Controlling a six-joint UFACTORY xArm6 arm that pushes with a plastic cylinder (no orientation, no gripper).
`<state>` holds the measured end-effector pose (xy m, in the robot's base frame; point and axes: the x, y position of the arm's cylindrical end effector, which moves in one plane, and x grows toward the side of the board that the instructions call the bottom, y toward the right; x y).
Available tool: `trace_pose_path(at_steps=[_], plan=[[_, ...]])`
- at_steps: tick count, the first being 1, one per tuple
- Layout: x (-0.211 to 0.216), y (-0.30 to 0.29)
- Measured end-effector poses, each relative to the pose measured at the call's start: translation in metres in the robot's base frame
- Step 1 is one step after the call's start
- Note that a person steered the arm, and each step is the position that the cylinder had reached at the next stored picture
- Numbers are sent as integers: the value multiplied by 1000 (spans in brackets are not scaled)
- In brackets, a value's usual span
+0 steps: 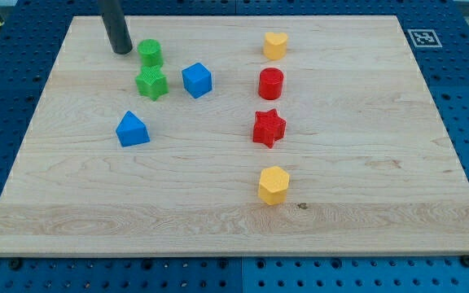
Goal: Place the green circle above the green star
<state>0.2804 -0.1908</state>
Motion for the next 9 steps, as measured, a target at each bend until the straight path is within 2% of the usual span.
trace_pose_path(at_steps=[5,9], plan=[[0,33],[32,35]])
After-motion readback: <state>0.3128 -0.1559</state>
